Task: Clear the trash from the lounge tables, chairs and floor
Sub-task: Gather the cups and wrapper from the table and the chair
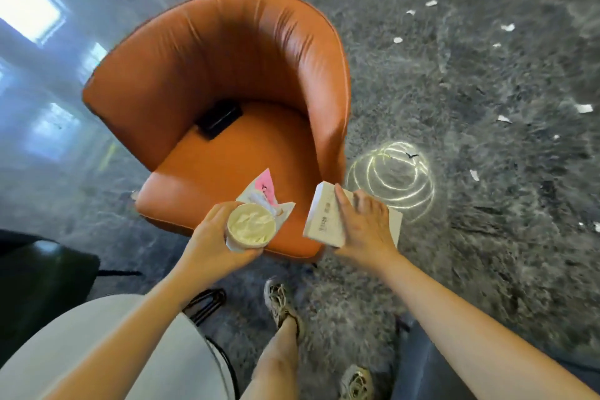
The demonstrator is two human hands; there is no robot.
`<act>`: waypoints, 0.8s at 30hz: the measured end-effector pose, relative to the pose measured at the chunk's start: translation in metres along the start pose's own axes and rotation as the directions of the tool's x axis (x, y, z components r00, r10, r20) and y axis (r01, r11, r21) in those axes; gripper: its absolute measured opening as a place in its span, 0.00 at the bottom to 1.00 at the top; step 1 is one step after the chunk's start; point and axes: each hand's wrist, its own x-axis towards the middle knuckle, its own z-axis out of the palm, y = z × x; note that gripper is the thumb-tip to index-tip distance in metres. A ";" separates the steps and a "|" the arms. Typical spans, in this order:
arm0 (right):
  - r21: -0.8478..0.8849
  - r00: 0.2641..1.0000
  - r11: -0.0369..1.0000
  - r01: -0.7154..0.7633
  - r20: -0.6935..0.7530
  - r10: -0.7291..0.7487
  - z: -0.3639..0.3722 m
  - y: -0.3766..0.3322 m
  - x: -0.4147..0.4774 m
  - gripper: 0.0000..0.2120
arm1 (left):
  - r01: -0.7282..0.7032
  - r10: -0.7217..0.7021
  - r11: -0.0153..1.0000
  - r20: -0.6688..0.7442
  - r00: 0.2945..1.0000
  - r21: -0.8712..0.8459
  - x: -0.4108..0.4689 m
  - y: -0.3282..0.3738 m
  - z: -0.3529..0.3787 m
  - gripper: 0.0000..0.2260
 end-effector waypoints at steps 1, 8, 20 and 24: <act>-0.001 1.000 1.000 0.022 0.012 -0.022 0.000 -0.017 0.017 0.55 | 0.030 -0.030 1.000 -0.039 0.999 -0.007 0.002 -0.012 -0.013 0.29; -0.084 0.983 0.981 0.174 0.069 -0.169 0.031 -0.115 0.143 0.57 | 0.163 -0.191 0.977 -0.223 0.956 -0.140 0.048 -0.110 -0.077 0.30; -0.193 0.962 0.976 0.106 0.269 -0.051 0.158 -0.157 0.363 0.57 | 0.317 -0.376 0.910 -0.210 0.902 -0.267 0.216 -0.271 -0.083 0.30; -0.237 0.951 0.960 0.146 0.302 -0.070 0.194 -0.140 0.390 0.54 | 0.358 -0.430 0.888 -0.243 0.870 -0.291 0.241 -0.292 -0.065 0.30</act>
